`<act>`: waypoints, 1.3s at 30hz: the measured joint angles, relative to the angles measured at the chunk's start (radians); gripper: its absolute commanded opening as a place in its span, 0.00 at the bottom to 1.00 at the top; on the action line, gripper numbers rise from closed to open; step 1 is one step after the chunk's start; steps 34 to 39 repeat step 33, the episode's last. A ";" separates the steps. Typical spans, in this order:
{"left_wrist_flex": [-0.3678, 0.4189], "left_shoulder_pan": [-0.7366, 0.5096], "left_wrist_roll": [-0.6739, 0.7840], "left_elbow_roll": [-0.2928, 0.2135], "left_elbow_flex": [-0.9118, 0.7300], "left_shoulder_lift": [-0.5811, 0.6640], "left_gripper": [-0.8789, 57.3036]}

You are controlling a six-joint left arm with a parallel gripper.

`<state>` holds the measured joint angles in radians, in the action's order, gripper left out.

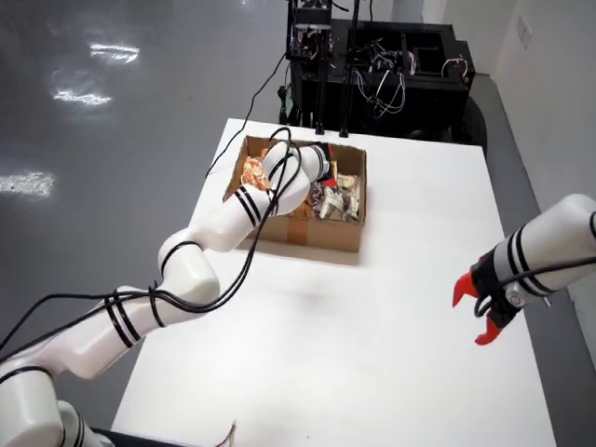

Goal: Grasp a snack and put it in the bin.

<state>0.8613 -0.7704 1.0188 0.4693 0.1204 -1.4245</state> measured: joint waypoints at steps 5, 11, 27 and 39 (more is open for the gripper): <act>0.093 -0.038 -0.030 -0.001 0.065 -0.031 0.26; 0.211 -0.085 -0.080 -0.001 0.143 -0.042 0.08; 0.420 -0.228 -0.254 -0.028 0.258 -0.045 0.01; 0.455 -0.281 -0.320 -0.072 0.243 -0.043 0.01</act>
